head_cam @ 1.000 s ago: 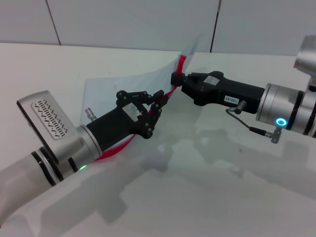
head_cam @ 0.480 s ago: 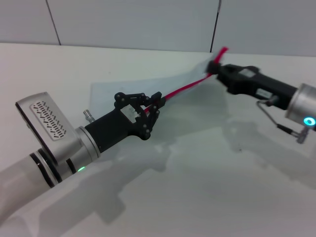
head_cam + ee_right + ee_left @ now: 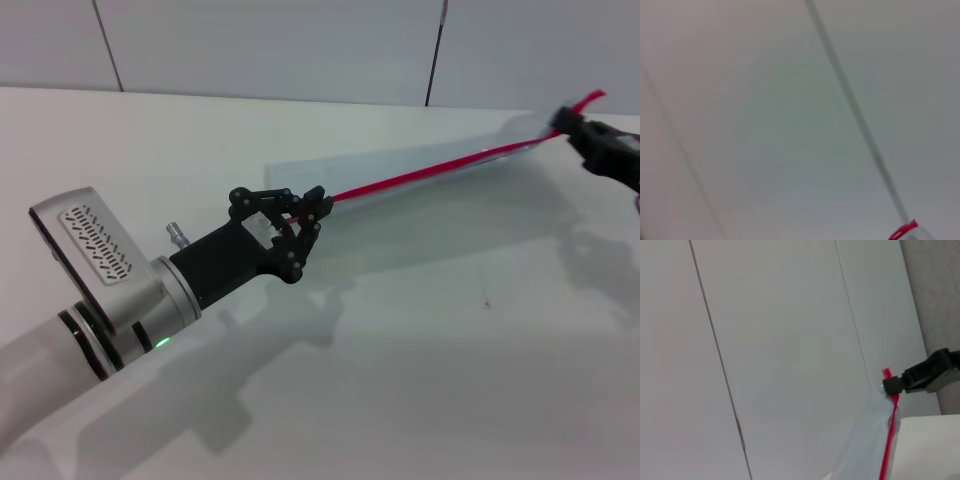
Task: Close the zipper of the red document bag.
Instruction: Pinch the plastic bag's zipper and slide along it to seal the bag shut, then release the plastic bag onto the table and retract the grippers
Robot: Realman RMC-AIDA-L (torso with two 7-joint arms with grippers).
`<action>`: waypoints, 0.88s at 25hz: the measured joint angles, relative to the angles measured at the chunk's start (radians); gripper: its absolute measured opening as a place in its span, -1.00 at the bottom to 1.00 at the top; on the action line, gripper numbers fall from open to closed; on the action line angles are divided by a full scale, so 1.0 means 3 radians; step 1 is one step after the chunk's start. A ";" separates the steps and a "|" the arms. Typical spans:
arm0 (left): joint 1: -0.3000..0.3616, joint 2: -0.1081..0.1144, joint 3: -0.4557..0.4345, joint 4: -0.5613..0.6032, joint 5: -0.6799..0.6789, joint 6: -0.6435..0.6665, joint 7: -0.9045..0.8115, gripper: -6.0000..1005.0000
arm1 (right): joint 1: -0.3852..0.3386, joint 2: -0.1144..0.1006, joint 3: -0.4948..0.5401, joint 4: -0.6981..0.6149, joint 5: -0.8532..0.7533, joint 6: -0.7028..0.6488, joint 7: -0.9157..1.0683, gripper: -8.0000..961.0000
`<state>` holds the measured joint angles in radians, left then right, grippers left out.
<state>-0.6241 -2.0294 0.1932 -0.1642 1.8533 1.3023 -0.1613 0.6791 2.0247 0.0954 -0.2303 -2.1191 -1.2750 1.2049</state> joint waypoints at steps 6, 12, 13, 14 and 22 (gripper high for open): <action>0.0021 -0.0001 -0.0002 0.0005 -0.0006 0.0002 0.0007 -0.85 | -0.0150 -0.0002 0.0012 -0.0093 0.0154 0.0007 0.0019 -0.77; 0.0029 0.0000 -0.0023 0.0011 -0.0015 0.0001 0.0025 -0.85 | -0.0218 -0.0005 0.0128 -0.0145 0.0189 -0.0013 0.0038 -0.75; 0.0030 0.0001 -0.0030 0.0012 -0.0019 0.0001 0.0026 -0.85 | -0.0221 -0.0005 0.0145 -0.0145 0.0189 -0.0014 0.0036 -0.75; 0.0030 0.0000 -0.0040 0.0013 -0.0021 0.0001 0.0026 -0.85 | -0.0222 -0.0004 0.0159 -0.0145 0.0189 -0.0014 0.0035 -0.75; 0.0063 -0.0005 -0.0252 0.0013 -0.0035 0.0014 0.0031 -0.79 | -0.0230 0.0005 0.0354 -0.0136 0.0193 -0.0043 -0.0126 -0.73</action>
<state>-0.6052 -2.0308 0.1175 -0.1604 1.8429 1.3066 -0.1519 0.6102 2.0263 0.2016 -0.2710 -2.0612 -1.2880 1.1670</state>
